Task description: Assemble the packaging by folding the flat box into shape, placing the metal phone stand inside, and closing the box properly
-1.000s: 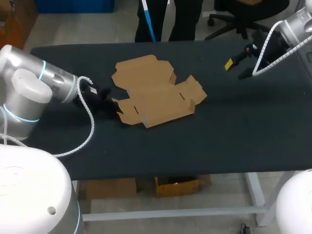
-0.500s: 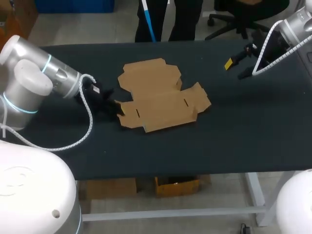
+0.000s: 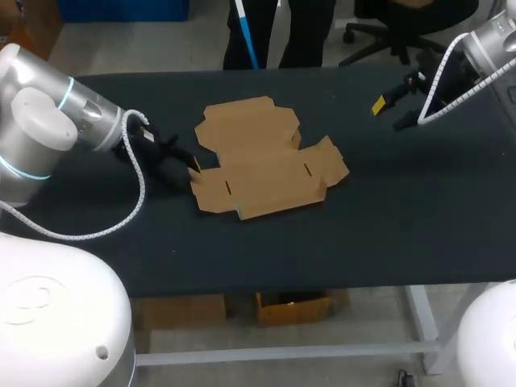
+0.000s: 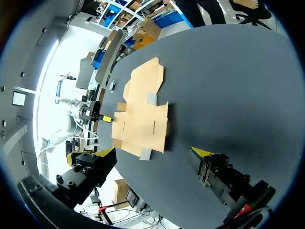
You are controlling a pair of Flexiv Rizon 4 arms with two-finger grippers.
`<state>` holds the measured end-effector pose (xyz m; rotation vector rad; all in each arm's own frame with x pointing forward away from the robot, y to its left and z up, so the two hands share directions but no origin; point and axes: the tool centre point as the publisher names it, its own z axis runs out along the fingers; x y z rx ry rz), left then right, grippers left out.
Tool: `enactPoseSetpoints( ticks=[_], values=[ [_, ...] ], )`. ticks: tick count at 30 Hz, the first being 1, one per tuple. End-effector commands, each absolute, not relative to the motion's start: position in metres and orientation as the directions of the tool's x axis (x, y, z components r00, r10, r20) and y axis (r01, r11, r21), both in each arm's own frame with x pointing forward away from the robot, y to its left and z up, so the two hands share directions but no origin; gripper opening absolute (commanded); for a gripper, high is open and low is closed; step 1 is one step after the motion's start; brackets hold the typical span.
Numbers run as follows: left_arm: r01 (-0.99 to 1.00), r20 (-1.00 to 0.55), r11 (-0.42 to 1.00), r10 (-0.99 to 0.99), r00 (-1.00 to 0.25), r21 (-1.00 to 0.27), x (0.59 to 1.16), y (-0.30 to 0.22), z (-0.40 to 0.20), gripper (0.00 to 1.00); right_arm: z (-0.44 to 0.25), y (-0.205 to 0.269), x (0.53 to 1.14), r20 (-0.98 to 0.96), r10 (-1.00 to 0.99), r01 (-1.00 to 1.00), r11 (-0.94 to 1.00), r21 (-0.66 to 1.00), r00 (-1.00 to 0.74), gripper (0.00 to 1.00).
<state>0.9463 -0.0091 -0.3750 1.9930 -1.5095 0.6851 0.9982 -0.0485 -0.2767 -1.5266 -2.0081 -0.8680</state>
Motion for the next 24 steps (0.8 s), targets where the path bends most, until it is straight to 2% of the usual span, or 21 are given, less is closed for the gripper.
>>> enactPoseSetpoints(
  ticks=[1,13,24],
  values=[
    [-0.964,0.677,-0.241,-0.692,0.251,0.111,0.944,0.0,-0.368,0.47,-0.276,-0.047,0.998,0.697,0.663,0.962,0.185,0.202,-0.274,1.0],
    [-0.968,0.669,-0.225,-0.702,0.243,0.115,0.958,0.004,-0.373,0.5,-0.274,-0.046,0.998,0.693,0.669,0.963,0.184,0.198,-0.27,1.0],
    [-0.968,0.691,-0.188,-0.678,0.25,0.165,0.966,-0.004,-0.392,0.44,-0.273,-0.045,1.0,0.69,0.674,0.964,0.181,0.194,-0.266,1.0]
  ],
)
